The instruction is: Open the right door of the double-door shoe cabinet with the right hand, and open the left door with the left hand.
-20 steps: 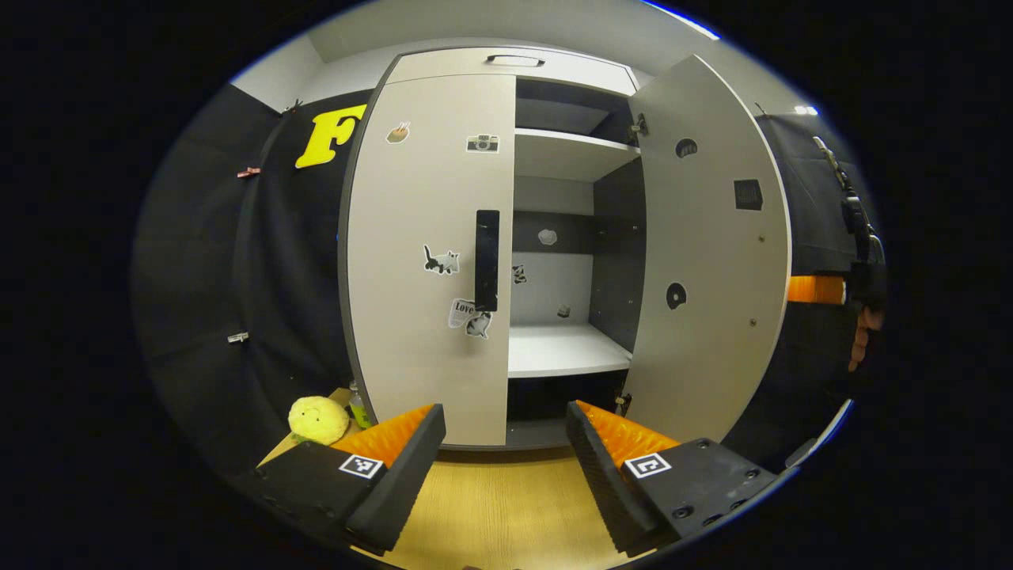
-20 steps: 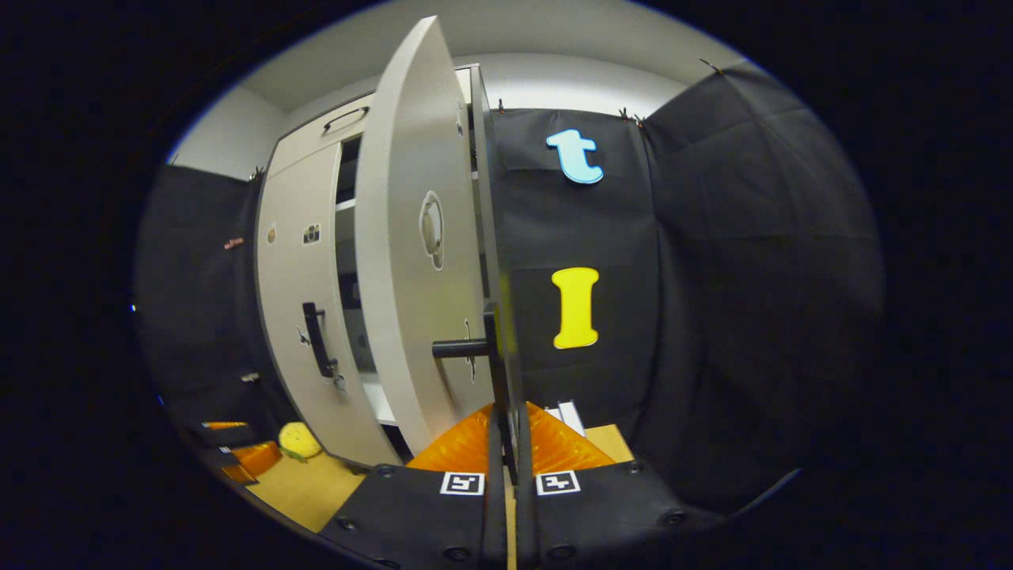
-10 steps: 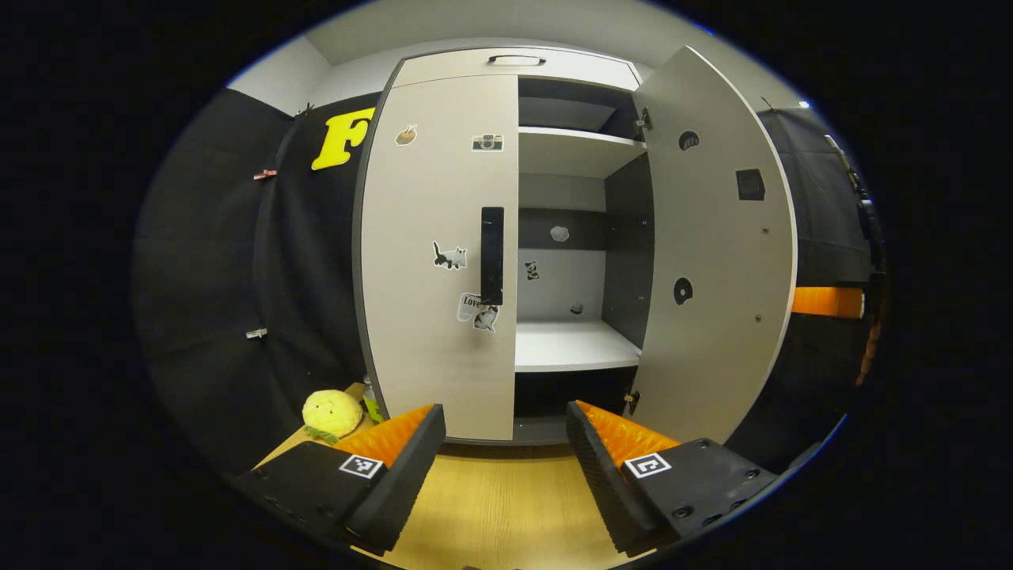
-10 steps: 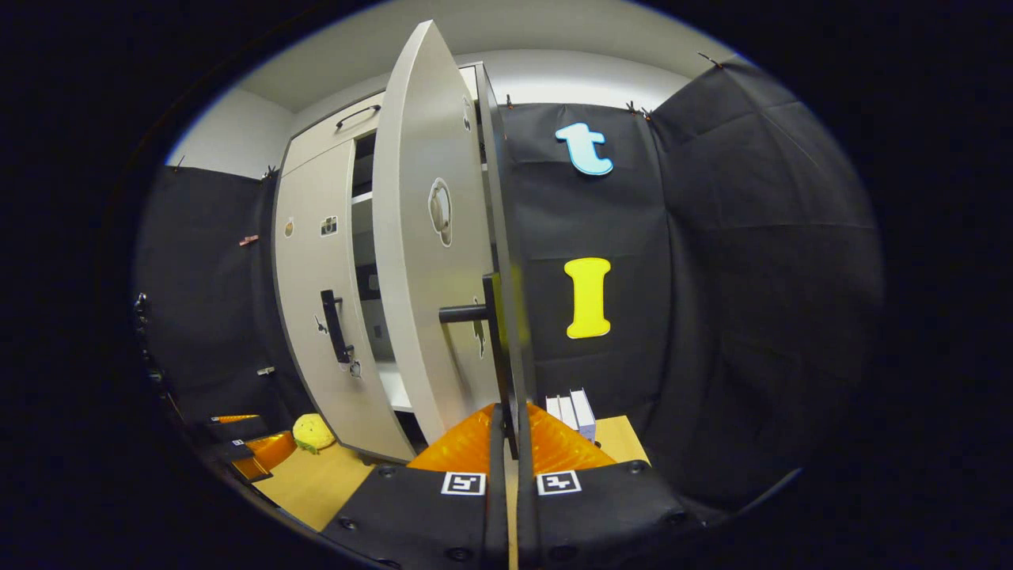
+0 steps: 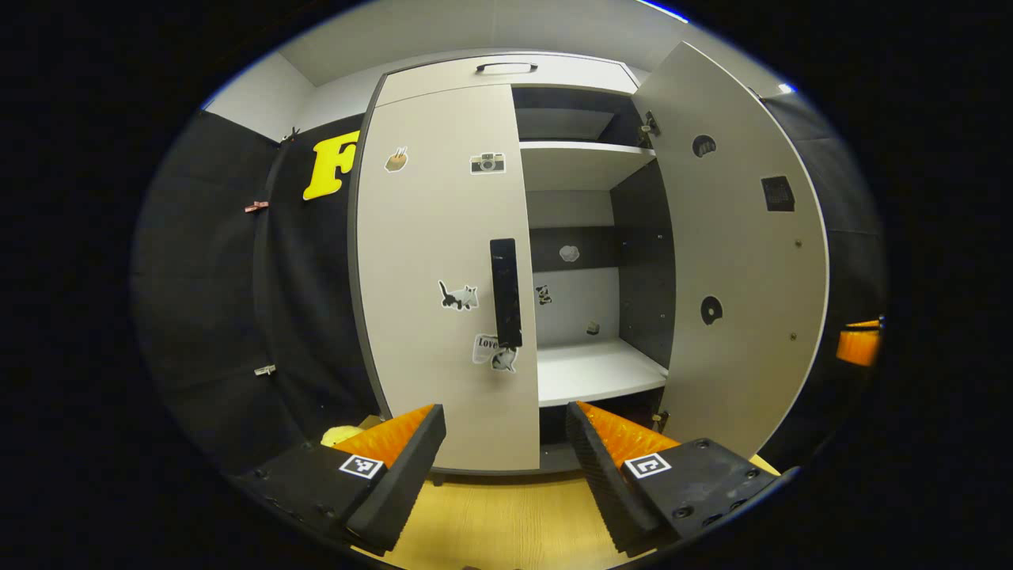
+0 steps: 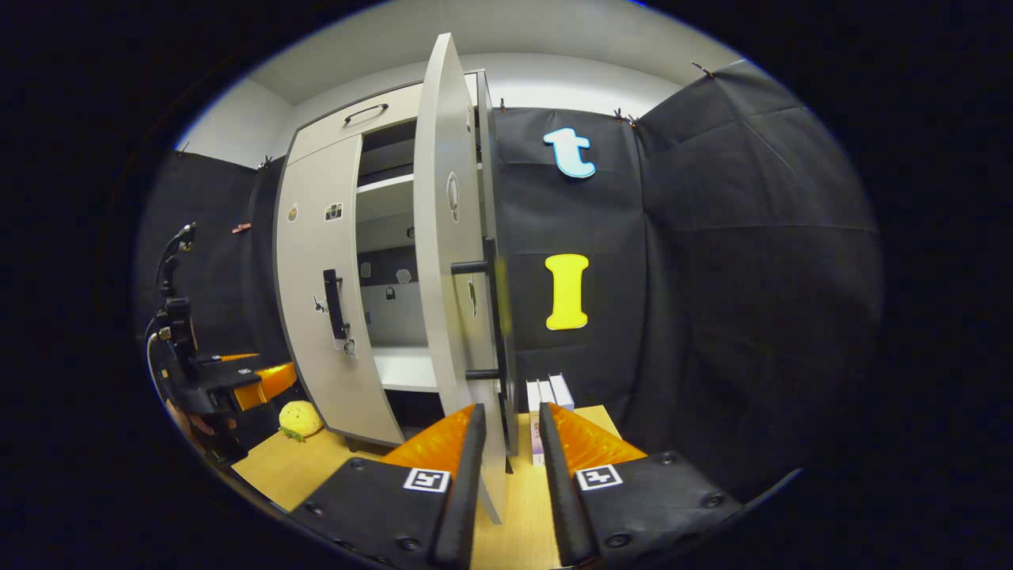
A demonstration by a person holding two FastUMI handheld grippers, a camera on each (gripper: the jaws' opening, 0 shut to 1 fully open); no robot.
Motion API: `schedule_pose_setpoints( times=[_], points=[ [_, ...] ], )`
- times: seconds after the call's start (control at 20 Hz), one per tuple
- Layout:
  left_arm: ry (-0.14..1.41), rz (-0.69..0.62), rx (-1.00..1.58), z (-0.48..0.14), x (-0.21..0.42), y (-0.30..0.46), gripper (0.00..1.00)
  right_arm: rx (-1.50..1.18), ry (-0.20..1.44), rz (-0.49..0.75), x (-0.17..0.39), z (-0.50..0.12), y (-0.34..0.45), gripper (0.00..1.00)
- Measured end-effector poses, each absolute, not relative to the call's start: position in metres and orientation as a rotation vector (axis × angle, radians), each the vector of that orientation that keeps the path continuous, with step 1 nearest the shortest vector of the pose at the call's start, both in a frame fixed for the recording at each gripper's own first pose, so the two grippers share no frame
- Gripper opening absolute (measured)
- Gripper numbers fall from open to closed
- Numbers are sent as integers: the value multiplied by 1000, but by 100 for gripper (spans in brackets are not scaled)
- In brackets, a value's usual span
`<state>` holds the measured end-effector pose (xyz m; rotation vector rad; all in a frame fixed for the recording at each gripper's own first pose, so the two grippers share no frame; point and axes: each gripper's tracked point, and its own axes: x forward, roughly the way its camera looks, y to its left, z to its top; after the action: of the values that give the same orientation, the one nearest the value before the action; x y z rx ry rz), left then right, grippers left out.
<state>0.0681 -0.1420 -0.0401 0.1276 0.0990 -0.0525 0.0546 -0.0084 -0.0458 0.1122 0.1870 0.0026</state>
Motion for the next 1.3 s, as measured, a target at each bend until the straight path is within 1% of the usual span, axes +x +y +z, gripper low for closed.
schedule_pose_setpoints(
  times=[0.05,0.1,0.15,0.2,0.25,0.35,0.55,0.75,0.85,0.95,1.0,1.15,1.2,1.25,1.3],
  points=[
    [92,-46,127,-37,75,-140,95,106,204,5,51,-52,0,62],
    [80,-41,127,-33,82,-138,92,102,207,4,47,-54,6,75],
    [68,-42,128,-28,92,-138,92,105,204,1,44,-54,14,97],
    [57,-47,130,-22,102,-137,93,115,207,-5,41,-56,22,100],
    [47,-57,134,-16,115,-138,92,126,212,-7,37,-59,30,98],
    [26,-91,139,-2,138,-144,94,117,233,-12,32,-66,43,98],
    [-83,-159,154,35,177,-158,92,95,241,-32,29,-75,64,98],
    [-91,-174,148,38,210,-166,93,107,244,-34,24,-76,85,99],
    [-77,-147,127,35,223,-161,90,102,234,-33,24,-74,90,98],
    [-56,-121,106,30,235,-157,83,85,239,-29,24,-76,94,98],
    [-46,-112,93,28,241,-154,84,80,244,-30,23,-78,95,99],
    [-11,-128,44,22,253,-156,70,66,259,-50,25,-81,91,99],
    [-20,-119,33,23,254,-153,67,71,256,-55,26,-79,89,99],
    [-23,-111,27,23,255,-151,58,79,253,-61,27,-80,89,99],
    [-26,-116,18,23,253,-153,52,89,250,-67,29,-80,88,99]
  ],
)
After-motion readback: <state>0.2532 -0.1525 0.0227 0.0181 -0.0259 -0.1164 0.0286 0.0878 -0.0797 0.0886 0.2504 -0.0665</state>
